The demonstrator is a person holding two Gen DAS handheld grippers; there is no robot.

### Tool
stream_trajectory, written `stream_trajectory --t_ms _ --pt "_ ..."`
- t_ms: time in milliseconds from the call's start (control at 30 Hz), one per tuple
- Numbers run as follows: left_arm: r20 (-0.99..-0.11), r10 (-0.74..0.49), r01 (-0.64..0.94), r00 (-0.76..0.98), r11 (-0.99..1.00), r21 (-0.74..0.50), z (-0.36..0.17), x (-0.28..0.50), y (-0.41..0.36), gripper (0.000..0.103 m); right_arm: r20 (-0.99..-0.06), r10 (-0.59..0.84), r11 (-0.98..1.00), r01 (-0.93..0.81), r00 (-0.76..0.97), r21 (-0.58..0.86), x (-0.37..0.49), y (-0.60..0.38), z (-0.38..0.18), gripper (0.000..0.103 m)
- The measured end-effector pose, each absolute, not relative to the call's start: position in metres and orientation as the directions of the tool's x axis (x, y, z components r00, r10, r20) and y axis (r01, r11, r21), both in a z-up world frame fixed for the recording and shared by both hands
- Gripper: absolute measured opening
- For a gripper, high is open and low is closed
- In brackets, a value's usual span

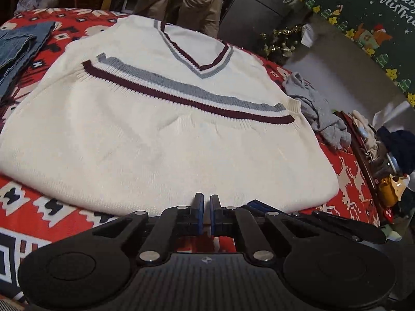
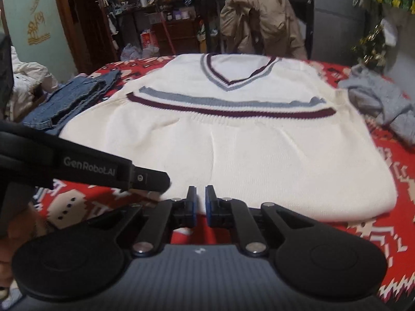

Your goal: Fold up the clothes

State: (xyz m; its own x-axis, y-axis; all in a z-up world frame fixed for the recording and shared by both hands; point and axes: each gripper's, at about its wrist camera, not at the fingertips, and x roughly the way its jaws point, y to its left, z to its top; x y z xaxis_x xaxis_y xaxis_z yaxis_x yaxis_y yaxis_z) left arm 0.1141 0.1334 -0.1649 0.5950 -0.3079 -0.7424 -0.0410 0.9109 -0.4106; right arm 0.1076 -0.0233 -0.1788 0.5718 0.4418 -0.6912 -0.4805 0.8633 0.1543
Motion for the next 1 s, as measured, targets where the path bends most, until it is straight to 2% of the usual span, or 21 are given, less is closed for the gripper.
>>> stream_trajectory --t_ms 167,300,333,433,633,800,833,900,1000 --pt "-0.747 -0.247 -0.036 0.617 0.939 -0.341 -0.157 0.108 0.127 0.006 -0.676 0.445 0.87 -0.463 0.587 0.171 0.103 -0.031 -0.175 0.007" --pt "-0.731 -0.193 -0.129 0.654 0.924 -0.36 -0.156 0.105 0.145 0.023 -0.638 0.416 0.903 -0.377 0.648 0.207 0.111 -0.053 -0.166 0.007" --pt "-0.736 -0.188 -0.163 0.65 0.912 -0.376 -0.159 0.107 0.151 0.017 -0.636 0.4 0.913 -0.348 0.66 0.213 0.114 -0.06 -0.166 0.008" --pt "-0.732 -0.21 -0.23 0.648 0.863 -0.451 -0.163 0.107 0.169 0.012 -0.663 0.347 0.937 -0.268 0.664 0.223 0.122 -0.08 -0.172 0.007" --pt "-0.733 -0.2 -0.364 0.65 0.765 -0.531 -0.169 0.098 0.198 0.004 -0.664 0.342 0.918 -0.084 0.665 0.388 0.13 -0.128 -0.184 0.002" --pt "-0.78 -0.123 -0.399 0.613 0.804 -0.441 -0.156 0.098 0.201 0.003 -0.652 0.32 0.882 0.036 0.688 0.47 0.133 -0.165 -0.183 0.001" --pt "-0.79 -0.103 -0.395 0.605 0.822 -0.41 -0.152 0.098 0.199 0.004 -0.649 0.314 0.872 0.059 0.693 0.485 0.134 -0.172 -0.182 0.005" --pt "-0.806 -0.061 -0.383 0.589 0.857 -0.345 -0.142 0.097 0.196 0.008 -0.629 0.315 0.856 0.073 0.71 0.512 0.132 -0.185 -0.172 0.005" --pt "-0.82 -0.033 -0.367 0.571 0.883 -0.291 -0.127 0.091 0.198 0.007 -0.603 0.314 0.844 0.075 0.733 0.531 0.129 -0.201 -0.153 0.005"
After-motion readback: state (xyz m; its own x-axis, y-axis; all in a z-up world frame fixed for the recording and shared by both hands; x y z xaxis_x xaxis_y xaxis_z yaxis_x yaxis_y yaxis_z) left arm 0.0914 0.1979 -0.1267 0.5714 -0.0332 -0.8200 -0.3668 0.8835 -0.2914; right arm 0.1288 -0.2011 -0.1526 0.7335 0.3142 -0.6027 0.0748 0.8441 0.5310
